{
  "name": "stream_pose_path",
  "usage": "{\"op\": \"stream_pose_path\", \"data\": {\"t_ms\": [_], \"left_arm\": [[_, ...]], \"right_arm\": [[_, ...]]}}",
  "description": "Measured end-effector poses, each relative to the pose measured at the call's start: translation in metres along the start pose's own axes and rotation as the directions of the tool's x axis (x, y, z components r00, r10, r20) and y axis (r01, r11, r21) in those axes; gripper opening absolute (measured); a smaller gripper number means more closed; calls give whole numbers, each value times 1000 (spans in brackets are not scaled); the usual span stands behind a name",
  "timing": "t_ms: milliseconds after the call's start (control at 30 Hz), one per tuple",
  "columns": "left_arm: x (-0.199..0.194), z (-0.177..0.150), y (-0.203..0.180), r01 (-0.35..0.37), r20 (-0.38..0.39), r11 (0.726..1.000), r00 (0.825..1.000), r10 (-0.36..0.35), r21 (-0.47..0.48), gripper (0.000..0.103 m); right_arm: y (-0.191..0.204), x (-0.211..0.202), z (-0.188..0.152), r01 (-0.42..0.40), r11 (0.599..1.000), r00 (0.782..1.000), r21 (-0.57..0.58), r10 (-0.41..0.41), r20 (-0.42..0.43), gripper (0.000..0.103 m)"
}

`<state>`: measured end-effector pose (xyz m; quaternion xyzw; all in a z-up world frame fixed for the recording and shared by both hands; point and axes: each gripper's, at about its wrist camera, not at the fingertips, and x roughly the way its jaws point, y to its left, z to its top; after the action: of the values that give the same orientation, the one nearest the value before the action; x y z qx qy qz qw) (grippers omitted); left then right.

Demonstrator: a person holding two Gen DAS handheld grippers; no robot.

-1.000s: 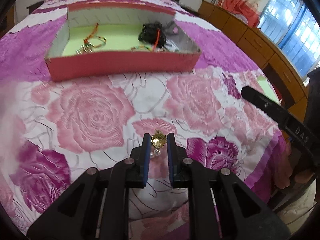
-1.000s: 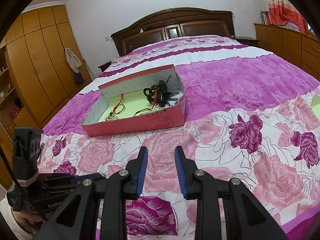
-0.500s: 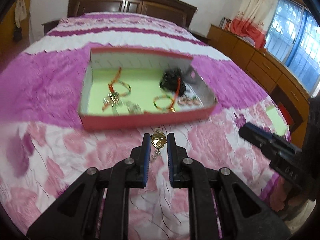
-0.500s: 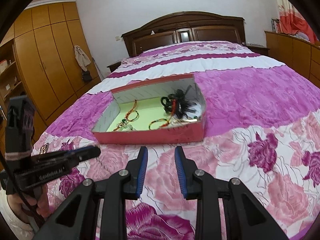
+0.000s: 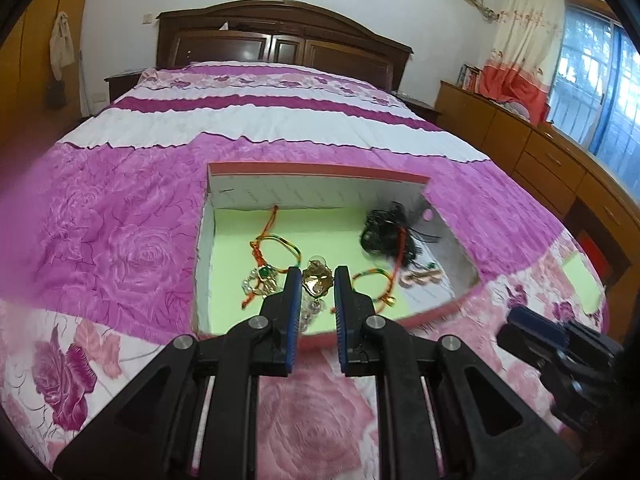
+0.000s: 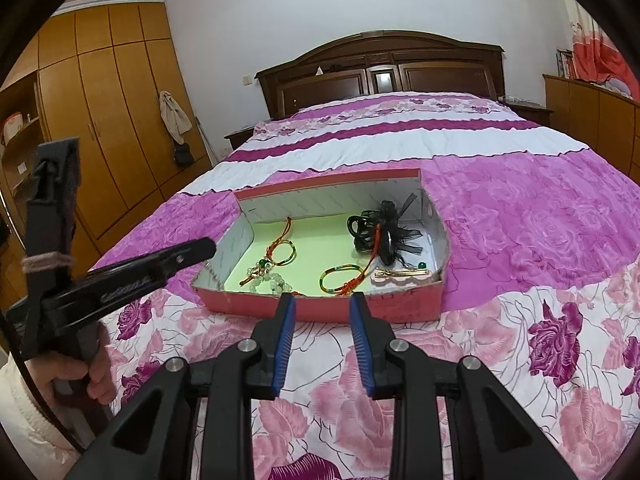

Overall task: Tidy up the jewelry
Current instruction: 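Open the left tool to drop the gold earring into the box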

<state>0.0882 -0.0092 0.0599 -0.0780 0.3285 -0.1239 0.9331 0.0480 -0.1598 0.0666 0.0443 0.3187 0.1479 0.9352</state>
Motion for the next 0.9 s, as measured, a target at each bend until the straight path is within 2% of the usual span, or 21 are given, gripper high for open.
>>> {"op": "stream_pose_path", "data": {"t_ms": [200,433,667,900], "left_arm": [[23,-5,11,-48,-16,999,999,48,-5,8],[41,-14,20,-73,-64,997,995,71,-31,8],[48,-18,25,-90,-101,995,991,85,-46,8],[43,-18,25,-94,-104,994,991,89,-51,10]], "right_arm": [[-6,6,-2,3,1000,1000,13,-3,-16,31],[-11,15,-5,11,1000,999,24,-11,-38,31],[-11,15,-6,17,1000,999,17,-17,-37,31],[-8,13,-6,29,1000,999,9,-29,-33,31]]}}
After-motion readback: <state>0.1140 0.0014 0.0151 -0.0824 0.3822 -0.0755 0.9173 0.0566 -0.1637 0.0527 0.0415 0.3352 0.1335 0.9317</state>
